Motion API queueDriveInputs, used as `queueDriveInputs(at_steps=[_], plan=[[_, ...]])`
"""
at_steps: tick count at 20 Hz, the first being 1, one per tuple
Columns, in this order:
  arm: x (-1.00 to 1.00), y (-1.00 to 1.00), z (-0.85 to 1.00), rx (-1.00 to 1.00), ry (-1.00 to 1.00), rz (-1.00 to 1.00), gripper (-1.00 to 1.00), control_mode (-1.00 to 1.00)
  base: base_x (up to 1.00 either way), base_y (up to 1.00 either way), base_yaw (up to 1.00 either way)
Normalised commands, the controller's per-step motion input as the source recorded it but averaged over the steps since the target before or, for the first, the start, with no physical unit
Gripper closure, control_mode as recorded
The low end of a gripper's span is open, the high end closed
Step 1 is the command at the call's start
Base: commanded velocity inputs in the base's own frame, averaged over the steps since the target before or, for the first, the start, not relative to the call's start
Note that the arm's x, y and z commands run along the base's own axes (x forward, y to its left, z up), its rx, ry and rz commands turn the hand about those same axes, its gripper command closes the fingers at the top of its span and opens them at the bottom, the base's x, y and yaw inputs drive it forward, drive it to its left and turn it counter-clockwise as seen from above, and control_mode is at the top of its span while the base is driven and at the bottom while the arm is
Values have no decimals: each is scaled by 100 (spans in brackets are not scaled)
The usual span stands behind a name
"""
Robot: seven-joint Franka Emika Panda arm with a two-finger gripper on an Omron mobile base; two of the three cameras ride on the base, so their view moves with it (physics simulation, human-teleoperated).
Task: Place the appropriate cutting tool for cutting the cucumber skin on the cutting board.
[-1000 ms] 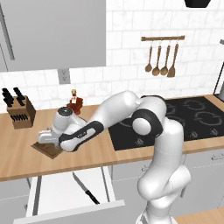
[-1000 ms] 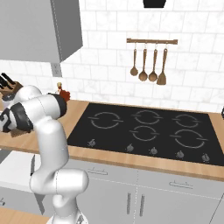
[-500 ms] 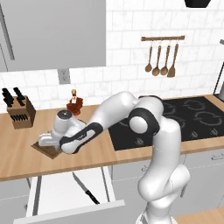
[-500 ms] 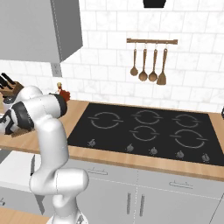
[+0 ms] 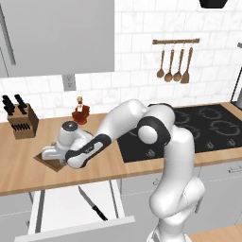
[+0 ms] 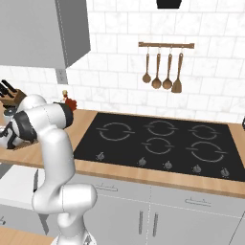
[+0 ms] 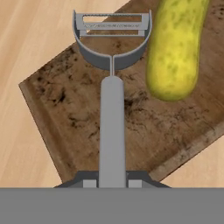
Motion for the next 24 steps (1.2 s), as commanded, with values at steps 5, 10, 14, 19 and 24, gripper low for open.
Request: queueDriveInputs(at_steps=[5,10,14,19,24], plan=[[12,0,-19,0,3,0,100,-100,0,0,0],[14,0,-21,0,3,0,100,-100,0,0,0],[11,0,-11,0,6,0,100,-100,0,0,0],[0,1,0,0,1,0,-100,-100,0,0,0],[0,0,0,0,0,0,-100,-100,0,0,0]])
